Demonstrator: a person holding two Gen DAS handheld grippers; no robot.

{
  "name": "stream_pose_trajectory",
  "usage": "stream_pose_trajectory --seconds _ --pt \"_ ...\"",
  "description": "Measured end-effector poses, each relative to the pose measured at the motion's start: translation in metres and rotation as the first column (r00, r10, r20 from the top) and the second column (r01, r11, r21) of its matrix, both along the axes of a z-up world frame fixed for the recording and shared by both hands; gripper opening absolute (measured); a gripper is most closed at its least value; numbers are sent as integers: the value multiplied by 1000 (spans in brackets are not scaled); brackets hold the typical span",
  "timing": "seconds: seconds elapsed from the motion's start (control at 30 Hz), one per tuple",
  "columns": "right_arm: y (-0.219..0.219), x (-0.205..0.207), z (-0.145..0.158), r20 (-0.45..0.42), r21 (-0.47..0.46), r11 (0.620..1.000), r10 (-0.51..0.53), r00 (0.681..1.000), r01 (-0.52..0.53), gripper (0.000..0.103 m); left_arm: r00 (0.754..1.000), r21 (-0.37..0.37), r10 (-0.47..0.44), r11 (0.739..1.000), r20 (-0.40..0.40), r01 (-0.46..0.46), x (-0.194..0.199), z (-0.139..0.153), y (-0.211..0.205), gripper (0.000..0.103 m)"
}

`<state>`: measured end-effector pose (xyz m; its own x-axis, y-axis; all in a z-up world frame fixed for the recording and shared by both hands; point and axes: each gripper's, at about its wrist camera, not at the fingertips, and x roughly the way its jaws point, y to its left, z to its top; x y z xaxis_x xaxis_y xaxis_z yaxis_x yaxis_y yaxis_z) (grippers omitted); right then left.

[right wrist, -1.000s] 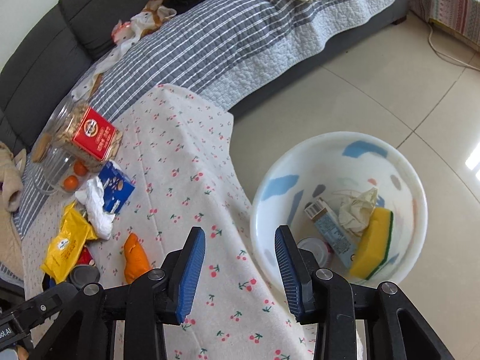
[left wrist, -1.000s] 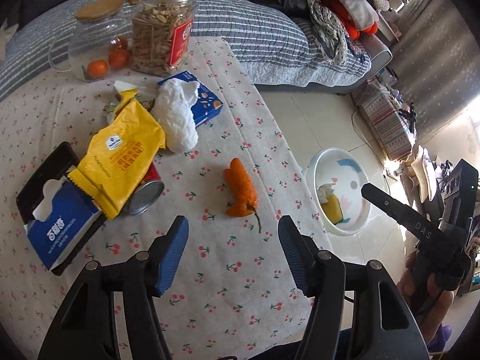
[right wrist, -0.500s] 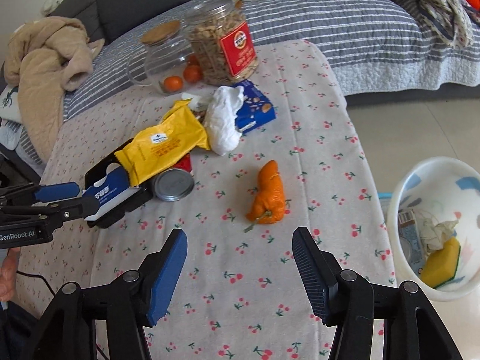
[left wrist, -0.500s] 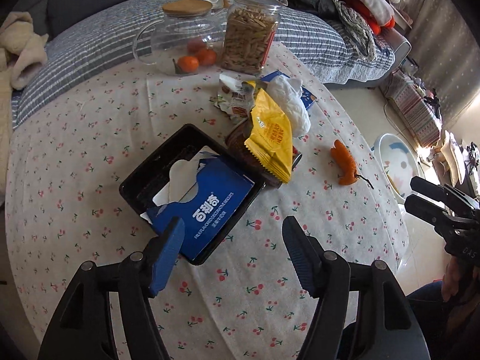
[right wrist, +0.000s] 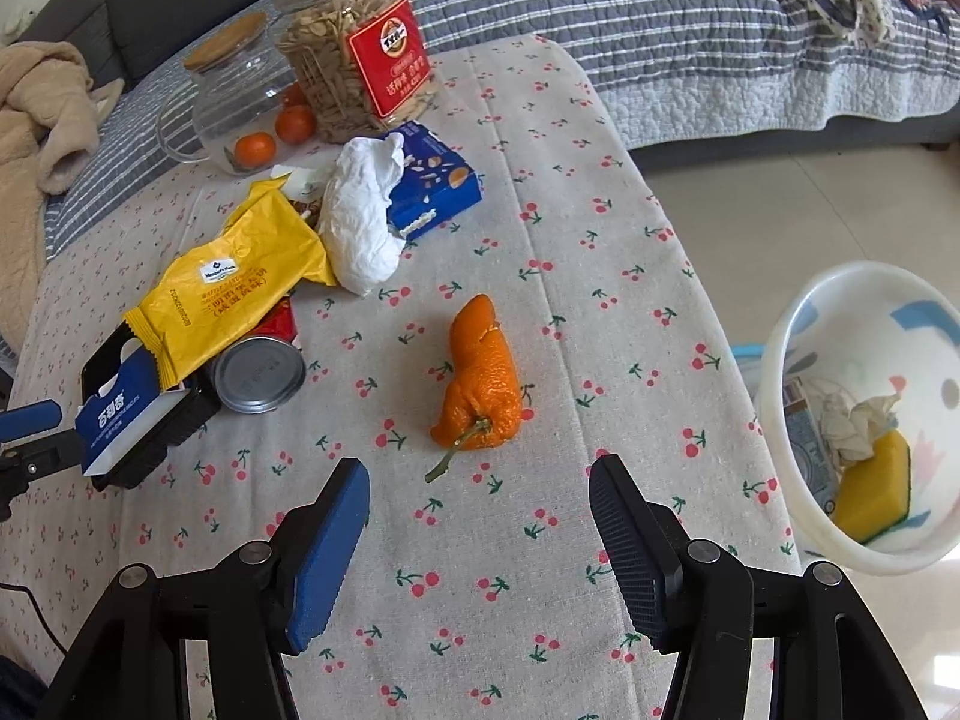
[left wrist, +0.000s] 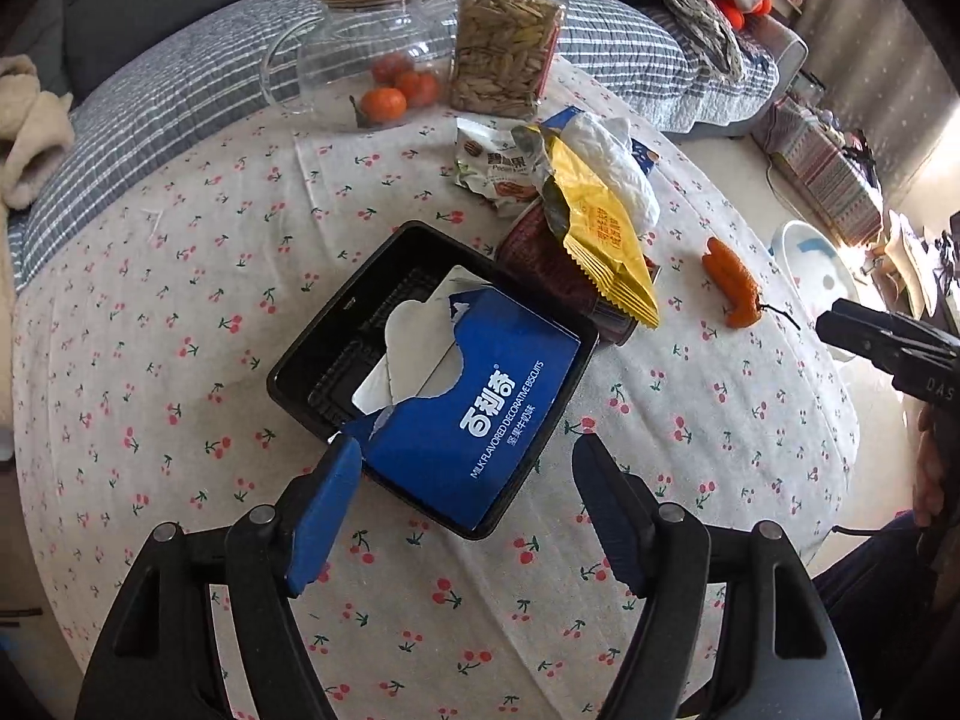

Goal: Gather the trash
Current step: 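Grasp the blue tissue box with the left tool while the right tool grasps the orange pepper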

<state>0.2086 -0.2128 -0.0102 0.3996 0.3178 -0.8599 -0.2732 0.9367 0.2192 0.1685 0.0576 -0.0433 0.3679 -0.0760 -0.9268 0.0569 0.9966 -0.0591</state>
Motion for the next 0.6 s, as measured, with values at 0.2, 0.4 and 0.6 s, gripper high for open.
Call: stream_pose_trajectory --seconds 0.2,0.4,0.6 --pt "13 2 -3 18 -28 999 34 999 -33 66 999 96 -42 994 -17 44 11 -15 -12 76" --pt "23 15 -15 8 -65 997 39 999 -39 66 1000 29 -28 999 -7 28 18 -15 -1 76" --pt "38 25 -27 -16 -82 995 54 998 -56 66 1000 19 -21 1000 4 21 21 -16 6 57"
